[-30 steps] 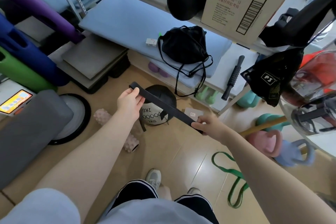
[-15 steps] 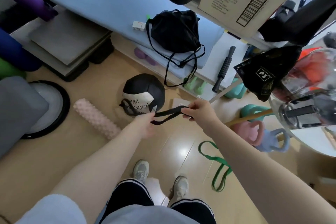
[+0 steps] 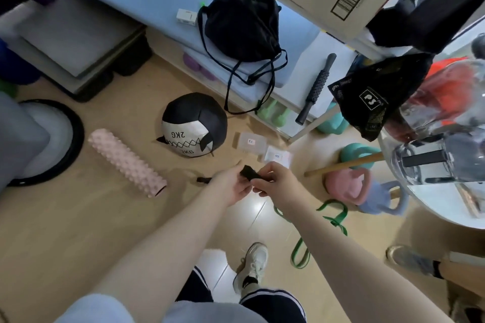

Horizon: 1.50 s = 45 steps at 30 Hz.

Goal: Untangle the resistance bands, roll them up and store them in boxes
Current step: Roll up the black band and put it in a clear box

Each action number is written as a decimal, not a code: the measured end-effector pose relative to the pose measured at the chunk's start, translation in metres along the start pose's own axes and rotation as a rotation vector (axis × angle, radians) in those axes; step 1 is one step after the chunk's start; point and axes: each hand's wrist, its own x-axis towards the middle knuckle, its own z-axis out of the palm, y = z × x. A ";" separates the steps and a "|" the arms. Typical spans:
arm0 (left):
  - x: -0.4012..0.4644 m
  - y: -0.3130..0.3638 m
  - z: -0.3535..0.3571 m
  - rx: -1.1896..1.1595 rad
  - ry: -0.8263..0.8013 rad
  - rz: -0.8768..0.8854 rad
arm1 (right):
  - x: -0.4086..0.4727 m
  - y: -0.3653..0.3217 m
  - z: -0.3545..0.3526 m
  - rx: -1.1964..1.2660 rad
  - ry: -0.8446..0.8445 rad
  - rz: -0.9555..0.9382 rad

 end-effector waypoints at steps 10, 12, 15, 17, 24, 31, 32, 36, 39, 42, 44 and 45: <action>-0.030 0.035 0.080 0.264 -0.057 0.702 | 0.029 -0.019 -0.072 0.514 -0.012 -0.108; -0.024 0.033 0.085 0.303 -0.068 0.748 | 0.040 -0.013 -0.078 0.417 -0.020 -0.134; 0.016 0.015 0.079 0.240 -0.005 0.654 | 0.071 0.029 -0.073 0.405 -0.052 -0.055; 0.070 -0.002 0.067 0.182 0.063 0.571 | 0.105 0.071 -0.058 0.416 -0.068 0.014; 0.306 -0.069 0.001 -0.025 0.123 0.382 | 0.237 0.241 0.011 0.435 -0.096 0.096; 0.469 -0.112 -0.051 0.033 0.070 0.371 | 0.345 0.383 0.062 0.388 -0.057 0.091; 0.488 -0.117 -0.057 0.059 0.065 0.353 | 0.360 0.401 0.068 0.380 -0.051 0.092; 0.557 -0.142 -0.077 0.119 0.112 0.356 | 0.403 0.468 0.083 0.378 -0.054 0.097; 0.595 -0.168 -0.082 0.060 0.087 0.351 | 0.425 0.507 0.086 0.354 -0.087 0.111; 0.620 -0.192 -0.087 -0.049 0.033 0.329 | 0.436 0.535 0.083 0.316 -0.113 0.129; 0.620 -0.203 -0.087 -0.096 -0.006 0.334 | 0.435 0.544 0.080 0.356 -0.137 0.149; 0.616 -0.210 -0.085 -0.062 -0.016 0.341 | 0.431 0.548 0.077 0.394 -0.137 0.164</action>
